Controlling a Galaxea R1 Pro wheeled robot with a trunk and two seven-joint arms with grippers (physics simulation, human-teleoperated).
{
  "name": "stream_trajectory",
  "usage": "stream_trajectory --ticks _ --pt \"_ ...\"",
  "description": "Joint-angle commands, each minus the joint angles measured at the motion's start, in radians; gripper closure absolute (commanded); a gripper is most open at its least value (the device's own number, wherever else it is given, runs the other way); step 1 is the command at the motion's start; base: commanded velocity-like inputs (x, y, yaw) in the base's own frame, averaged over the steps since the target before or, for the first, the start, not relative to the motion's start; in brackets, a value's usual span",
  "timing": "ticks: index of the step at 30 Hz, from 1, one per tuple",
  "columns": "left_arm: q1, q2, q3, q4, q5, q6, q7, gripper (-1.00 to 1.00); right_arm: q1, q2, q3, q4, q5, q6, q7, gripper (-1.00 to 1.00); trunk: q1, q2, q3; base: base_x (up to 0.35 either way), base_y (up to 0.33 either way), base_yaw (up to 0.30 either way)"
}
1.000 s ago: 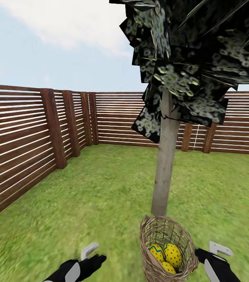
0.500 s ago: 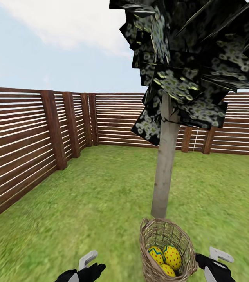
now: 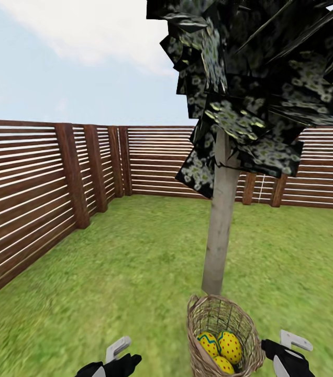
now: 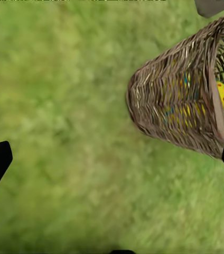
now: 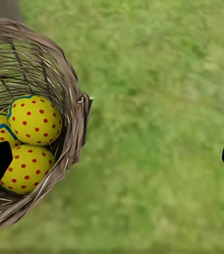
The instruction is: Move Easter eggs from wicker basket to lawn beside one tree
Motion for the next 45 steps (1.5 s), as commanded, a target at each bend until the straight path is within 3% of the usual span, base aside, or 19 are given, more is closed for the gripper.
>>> stream_trajectory --ticks 1,34,45 --pt "0.0 0.0 0.001 -0.002 0.01 0.009 -0.001 -1.0 0.0 0.0 0.002 -0.002 -0.01 0.004 -0.004 -1.0 -0.004 0.007 0.002 0.0 0.0 0.0" --pt "0.001 0.001 0.002 -0.002 0.01 0.004 -0.003 -1.0 0.0 0.001 0.002 -0.001 -0.01 0.002 -0.004 -1.0 -0.131 0.238 0.105 0.0 0.0 0.0" --pt "0.001 0.004 0.002 -0.002 0.012 -0.038 -0.002 -1.0 0.0 0.001 0.002 -0.003 -0.011 0.001 -0.004 -1.0 -0.131 0.238 0.105 0.0 0.0 0.0"
